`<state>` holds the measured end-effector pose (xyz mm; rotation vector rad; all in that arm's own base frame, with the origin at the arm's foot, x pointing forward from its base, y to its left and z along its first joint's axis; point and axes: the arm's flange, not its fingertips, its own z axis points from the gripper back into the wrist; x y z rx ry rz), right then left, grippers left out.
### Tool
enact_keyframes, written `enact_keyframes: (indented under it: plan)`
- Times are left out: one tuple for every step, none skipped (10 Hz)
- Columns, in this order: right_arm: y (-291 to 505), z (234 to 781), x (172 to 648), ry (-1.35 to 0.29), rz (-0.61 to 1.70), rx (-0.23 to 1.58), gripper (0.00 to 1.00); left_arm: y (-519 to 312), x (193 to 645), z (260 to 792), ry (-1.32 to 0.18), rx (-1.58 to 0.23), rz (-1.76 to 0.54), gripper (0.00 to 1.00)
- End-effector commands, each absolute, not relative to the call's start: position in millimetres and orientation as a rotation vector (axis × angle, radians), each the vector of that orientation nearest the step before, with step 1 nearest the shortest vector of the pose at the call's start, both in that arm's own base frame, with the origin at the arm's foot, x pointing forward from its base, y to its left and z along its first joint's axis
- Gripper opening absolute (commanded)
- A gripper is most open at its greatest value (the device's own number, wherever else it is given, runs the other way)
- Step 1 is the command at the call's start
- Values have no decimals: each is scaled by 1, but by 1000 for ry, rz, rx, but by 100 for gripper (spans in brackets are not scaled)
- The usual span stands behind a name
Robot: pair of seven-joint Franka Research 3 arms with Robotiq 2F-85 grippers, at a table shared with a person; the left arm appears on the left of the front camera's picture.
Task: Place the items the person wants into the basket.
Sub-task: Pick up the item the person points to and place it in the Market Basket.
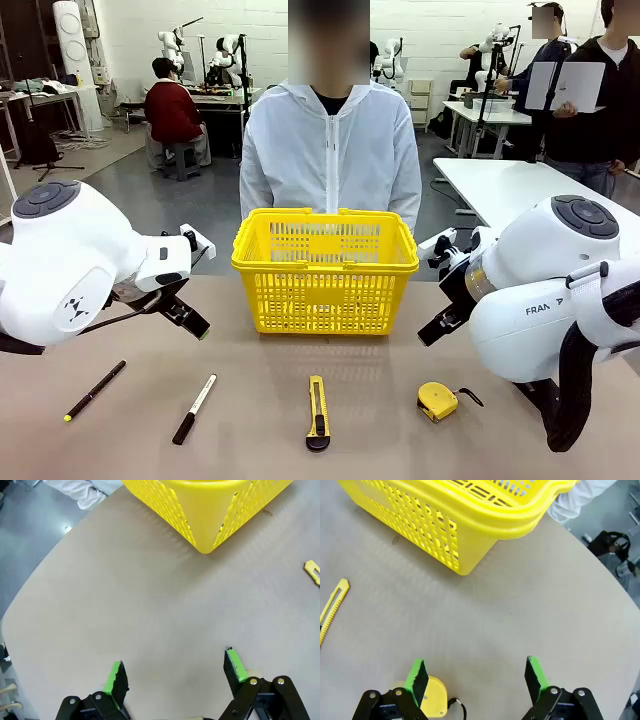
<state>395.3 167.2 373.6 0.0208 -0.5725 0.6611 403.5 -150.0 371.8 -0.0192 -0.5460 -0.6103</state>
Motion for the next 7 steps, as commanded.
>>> enact_keyframes:
  plan:
    - [167,374,395,-573,661,21,100,-150,403,372,-546,-19,-610,100]
    - [167,374,395,-573,661,21,100,-150,403,372,-546,-19,-610,100]
    - [167,374,395,-573,661,21,100,-150,403,372,-546,-19,-610,100]
    - [167,374,395,-573,661,21,100,-150,403,372,-546,-19,-610,100]
    - [167,374,395,-573,661,21,100,-150,403,372,-546,-19,-610,100]
    - [167,374,395,-573,661,21,100,-150,403,372,-546,-19,-610,100]
    - [167,374,395,-573,661,21,100,-150,403,372,-546,-19,-610,100]
